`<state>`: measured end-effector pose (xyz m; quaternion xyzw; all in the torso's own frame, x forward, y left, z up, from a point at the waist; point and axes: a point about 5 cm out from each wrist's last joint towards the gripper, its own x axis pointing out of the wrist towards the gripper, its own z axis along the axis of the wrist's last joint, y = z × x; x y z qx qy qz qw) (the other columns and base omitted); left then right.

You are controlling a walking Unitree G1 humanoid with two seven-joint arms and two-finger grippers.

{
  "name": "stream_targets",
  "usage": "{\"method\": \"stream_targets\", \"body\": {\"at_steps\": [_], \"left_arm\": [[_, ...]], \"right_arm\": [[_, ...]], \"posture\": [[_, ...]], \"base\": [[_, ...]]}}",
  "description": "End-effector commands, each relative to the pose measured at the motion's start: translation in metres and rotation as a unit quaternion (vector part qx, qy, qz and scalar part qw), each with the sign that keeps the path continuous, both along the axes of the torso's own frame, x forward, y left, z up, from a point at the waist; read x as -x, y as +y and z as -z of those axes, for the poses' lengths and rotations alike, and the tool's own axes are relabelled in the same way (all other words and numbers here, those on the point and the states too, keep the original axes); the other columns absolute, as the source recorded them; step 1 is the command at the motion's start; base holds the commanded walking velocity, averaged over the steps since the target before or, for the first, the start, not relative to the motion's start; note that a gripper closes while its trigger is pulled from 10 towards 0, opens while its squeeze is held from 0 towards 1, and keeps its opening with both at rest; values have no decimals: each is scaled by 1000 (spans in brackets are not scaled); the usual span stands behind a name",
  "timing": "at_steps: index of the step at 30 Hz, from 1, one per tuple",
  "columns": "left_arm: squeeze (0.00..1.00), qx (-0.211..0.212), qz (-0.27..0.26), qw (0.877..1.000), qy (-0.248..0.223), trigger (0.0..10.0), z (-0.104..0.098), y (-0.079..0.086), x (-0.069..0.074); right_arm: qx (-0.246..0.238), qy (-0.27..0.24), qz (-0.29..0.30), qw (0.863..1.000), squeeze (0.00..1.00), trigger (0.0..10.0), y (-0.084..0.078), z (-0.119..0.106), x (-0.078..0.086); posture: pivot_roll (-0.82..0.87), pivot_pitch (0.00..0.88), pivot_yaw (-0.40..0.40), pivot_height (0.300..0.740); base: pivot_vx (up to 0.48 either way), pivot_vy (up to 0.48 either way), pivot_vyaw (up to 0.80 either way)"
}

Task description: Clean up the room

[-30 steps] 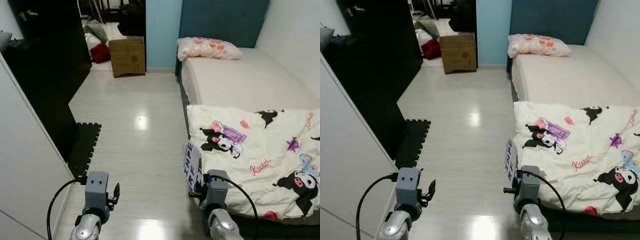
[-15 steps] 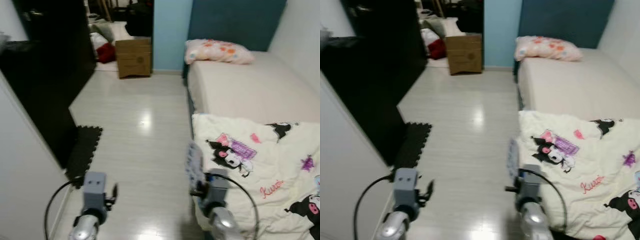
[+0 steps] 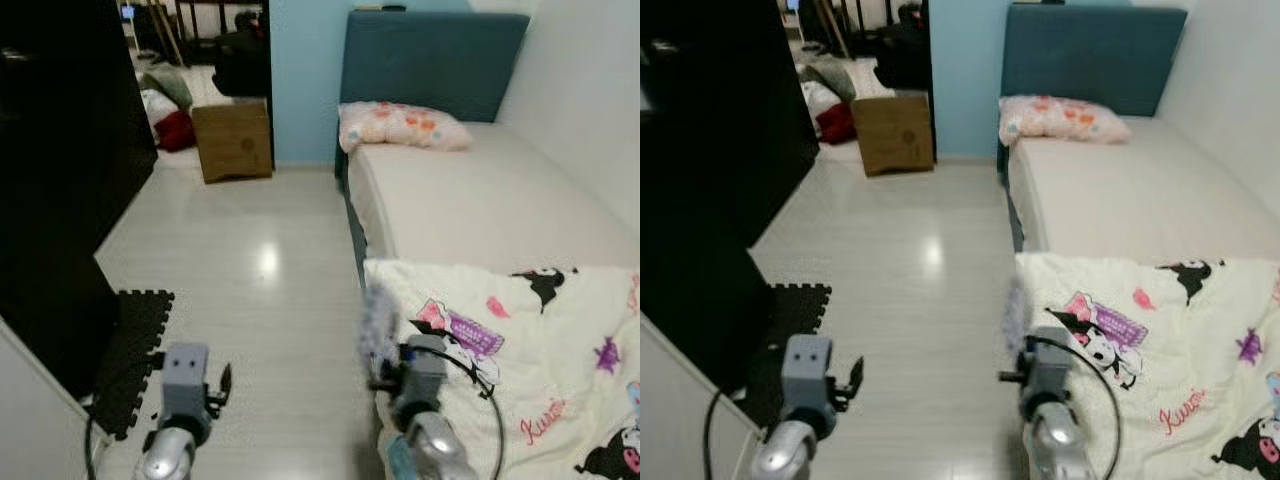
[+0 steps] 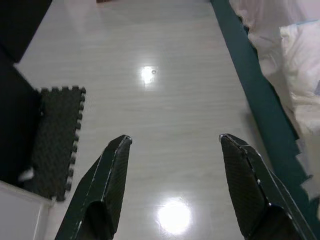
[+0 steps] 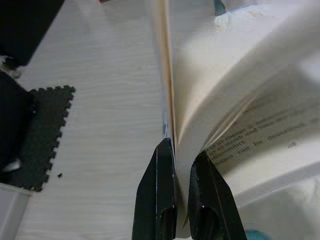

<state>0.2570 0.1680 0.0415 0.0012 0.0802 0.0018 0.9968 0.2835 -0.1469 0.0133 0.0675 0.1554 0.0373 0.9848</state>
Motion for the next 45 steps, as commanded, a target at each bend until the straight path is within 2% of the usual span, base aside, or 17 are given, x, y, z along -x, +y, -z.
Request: {"method": "stream_targets", "body": {"at_steps": [1,45], "left_arm": [[0,4,3,1000,8,10000,4,-4,3],[0,8,8,1000,5,10000,6,-7,-2]], "right_arm": [[13,-10,15,1000,0,10000,-12,-3,-1],[18,-9,3,1000,0,10000,-8,-1,-2]], "posture": [[46,81,-18,740],[43,39,-24,740]], "base": [[424,0,0],[422,0,0]]}}
